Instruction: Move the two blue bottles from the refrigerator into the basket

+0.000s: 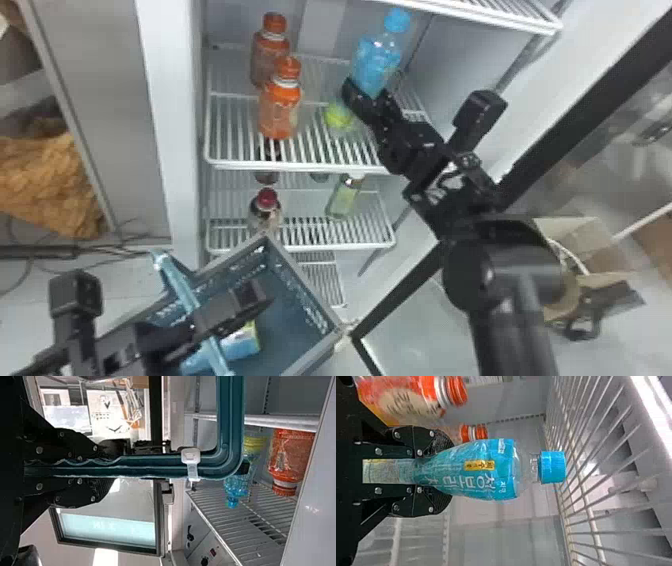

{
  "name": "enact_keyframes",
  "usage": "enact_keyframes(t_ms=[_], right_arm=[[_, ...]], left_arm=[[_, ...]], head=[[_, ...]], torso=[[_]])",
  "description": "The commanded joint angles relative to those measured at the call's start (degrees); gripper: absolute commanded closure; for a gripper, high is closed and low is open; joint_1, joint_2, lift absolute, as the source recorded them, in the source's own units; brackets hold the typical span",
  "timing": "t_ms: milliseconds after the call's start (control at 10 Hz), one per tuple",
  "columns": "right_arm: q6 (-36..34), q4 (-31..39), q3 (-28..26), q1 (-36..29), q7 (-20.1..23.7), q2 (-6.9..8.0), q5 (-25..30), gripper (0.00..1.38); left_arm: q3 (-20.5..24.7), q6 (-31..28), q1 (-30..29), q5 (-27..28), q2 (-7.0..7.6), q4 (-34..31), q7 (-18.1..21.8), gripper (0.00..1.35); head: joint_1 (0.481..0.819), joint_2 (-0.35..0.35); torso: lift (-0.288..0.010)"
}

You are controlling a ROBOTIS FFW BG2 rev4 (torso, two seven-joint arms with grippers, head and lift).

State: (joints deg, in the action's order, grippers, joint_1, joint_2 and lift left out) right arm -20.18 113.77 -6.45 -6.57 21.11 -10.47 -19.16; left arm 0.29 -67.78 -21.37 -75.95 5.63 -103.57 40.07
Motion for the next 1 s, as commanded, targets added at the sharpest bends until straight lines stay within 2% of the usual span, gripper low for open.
enact_keyframes(t_ms=[0, 300, 600, 900], right_arm=[[-2.18, 4.56, -0.06, -3.69, 0.25, -0.16, -1.53, 1.28], [-6.39, 13.7, -0.06, -11.14, 1.65, -0.42, -4.72, 1.28], [-11.03, 19.47, 0.63, -17.33, 3.32, -0.25, -7.47, 1.28], [-14.27, 20.45, 2.22, -21.41, 5.7, -0.07, -9.64, 1.28]], left_arm=[[0.05, 0.0, 0.0, -0.04, -0.01, 0.0, 0.0, 1.2], [-0.07, 0.0, 0.0, -0.04, -0.09, 0.0, 0.0, 1.2], [0.05, 0.14, 0.0, -0.04, -0.18, 0.0, 0.0, 1.2], [0.05, 0.0, 0.14, -0.04, -0.09, 0.0, 0.0, 1.2]], head=[[0.695, -0.316], [0.695, -0.298], [0.695, -0.275], [0.695, -0.238]], torso=[[-0.01], [-0.01], [-0.01], [-0.01]])
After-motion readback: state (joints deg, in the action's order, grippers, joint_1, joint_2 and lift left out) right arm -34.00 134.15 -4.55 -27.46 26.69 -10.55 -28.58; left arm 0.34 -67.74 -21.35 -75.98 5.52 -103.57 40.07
